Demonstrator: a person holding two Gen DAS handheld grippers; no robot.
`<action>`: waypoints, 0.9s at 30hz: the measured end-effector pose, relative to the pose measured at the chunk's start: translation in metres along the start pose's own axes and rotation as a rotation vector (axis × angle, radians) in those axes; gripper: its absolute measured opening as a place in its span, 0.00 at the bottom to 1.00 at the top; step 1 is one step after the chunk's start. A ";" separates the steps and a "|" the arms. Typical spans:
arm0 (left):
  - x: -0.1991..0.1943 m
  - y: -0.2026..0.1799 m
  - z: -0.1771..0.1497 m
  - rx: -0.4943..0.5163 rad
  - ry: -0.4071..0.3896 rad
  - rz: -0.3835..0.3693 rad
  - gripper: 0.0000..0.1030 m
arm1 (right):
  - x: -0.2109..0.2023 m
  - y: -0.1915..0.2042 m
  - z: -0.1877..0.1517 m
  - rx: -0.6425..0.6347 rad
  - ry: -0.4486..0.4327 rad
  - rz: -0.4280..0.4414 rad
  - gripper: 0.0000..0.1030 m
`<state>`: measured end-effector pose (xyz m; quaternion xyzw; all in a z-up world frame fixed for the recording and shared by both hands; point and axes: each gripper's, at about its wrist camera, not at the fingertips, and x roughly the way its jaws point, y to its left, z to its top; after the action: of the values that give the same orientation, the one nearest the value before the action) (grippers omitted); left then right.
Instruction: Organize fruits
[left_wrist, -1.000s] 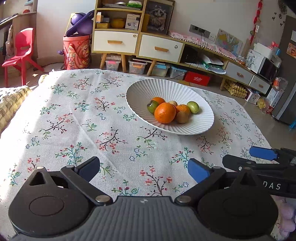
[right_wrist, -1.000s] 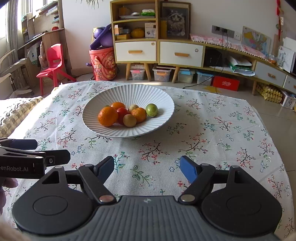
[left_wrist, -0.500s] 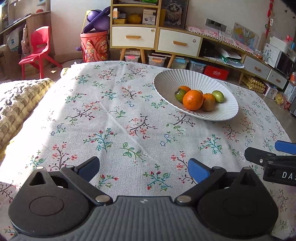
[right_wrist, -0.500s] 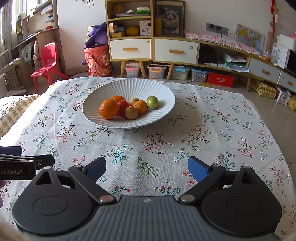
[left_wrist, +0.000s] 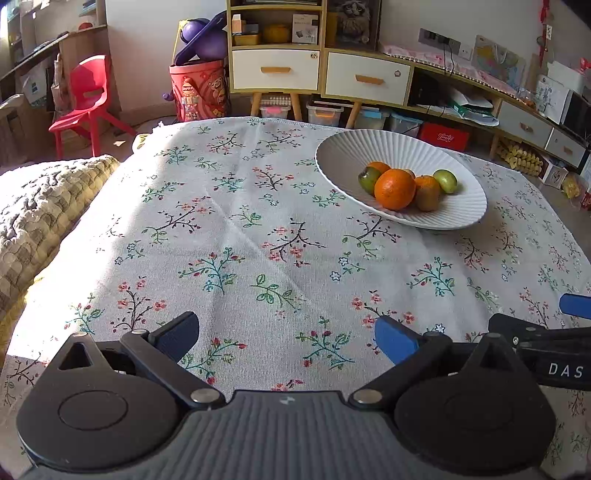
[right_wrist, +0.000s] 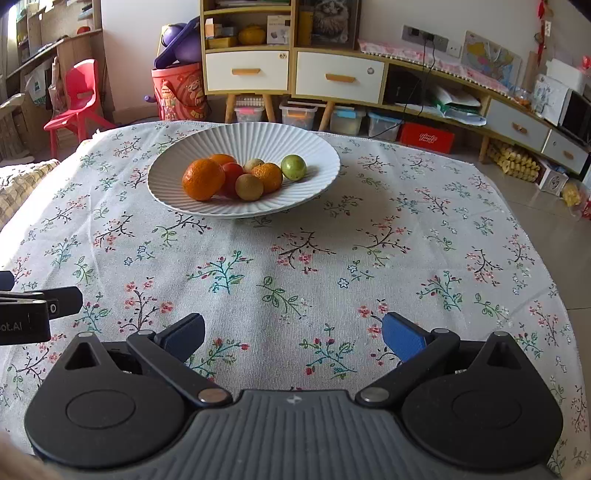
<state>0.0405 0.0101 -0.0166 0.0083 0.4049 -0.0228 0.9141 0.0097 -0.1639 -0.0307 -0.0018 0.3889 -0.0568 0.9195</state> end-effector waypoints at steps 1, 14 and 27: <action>-0.001 -0.001 0.000 0.004 -0.002 0.001 0.89 | -0.001 0.000 -0.001 -0.001 0.000 -0.002 0.99; -0.003 -0.012 0.001 0.028 -0.007 -0.006 0.89 | -0.003 0.000 0.003 0.020 0.019 -0.021 0.99; -0.002 -0.022 0.001 0.040 -0.002 -0.007 0.89 | -0.005 -0.002 0.004 0.019 0.004 -0.022 0.99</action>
<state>0.0389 -0.0118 -0.0147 0.0250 0.4037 -0.0342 0.9139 0.0092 -0.1660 -0.0242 0.0030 0.3901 -0.0706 0.9180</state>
